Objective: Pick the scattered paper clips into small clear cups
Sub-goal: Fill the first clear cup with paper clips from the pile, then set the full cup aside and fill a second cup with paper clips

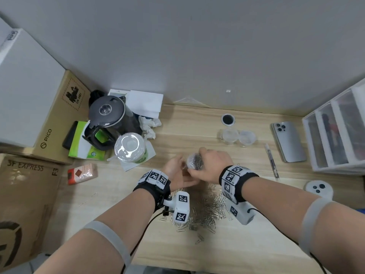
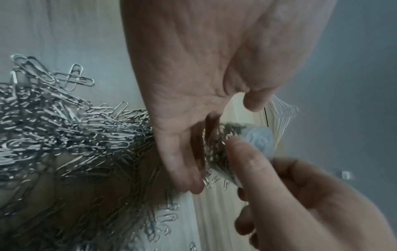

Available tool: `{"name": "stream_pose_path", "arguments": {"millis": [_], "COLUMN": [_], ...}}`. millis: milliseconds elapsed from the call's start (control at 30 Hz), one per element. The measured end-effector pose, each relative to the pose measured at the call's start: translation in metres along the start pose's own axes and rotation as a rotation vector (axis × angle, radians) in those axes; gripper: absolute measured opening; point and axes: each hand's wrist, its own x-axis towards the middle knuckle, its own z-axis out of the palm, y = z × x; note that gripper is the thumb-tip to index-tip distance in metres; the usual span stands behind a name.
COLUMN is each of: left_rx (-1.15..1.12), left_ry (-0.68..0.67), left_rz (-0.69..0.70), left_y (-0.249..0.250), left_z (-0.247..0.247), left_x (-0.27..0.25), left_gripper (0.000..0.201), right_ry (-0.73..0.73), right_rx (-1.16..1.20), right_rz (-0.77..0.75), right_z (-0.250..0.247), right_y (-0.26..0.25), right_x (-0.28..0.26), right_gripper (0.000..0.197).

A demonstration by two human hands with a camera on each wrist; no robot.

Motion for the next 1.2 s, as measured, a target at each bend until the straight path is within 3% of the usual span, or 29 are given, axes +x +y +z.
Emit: {"name": "stream_pose_path", "arguments": {"millis": [267,633,867,933,1067,1200], "left_rx": [-0.034,-0.068,-0.037,-0.025,-0.014,0.001], "left_ry": [0.033,-0.042,-0.034,-0.035,-0.031,-0.017], "left_rz": [-0.054,-0.095,-0.09,-0.086,-0.073,-0.068], "left_y": [0.021,0.031,0.032,0.03,0.026,0.02], "left_z": [-0.024,-0.035,-0.023,-0.019,-0.015,-0.014], "left_x": [0.018,0.031,0.033,0.031,0.024,0.013], "left_gripper": [0.067,0.065,0.066,0.066,0.064,0.063], "right_ry": [0.056,0.015,0.034,-0.013,-0.079,-0.043], "right_rx": [0.054,-0.085,-0.124,-0.219,-0.33,-0.267], "right_rz": [0.211,0.218,0.255,0.285,0.344,0.303], "right_z": [-0.009,0.001,-0.01,-0.011,-0.006,-0.014], "right_y": [0.036,0.056,0.082,0.09,0.098,0.092], "right_x": [0.073,0.109,0.096,0.09,0.076,0.059], "right_gripper": [0.061,0.057,0.093,0.085,0.048,0.051]}}
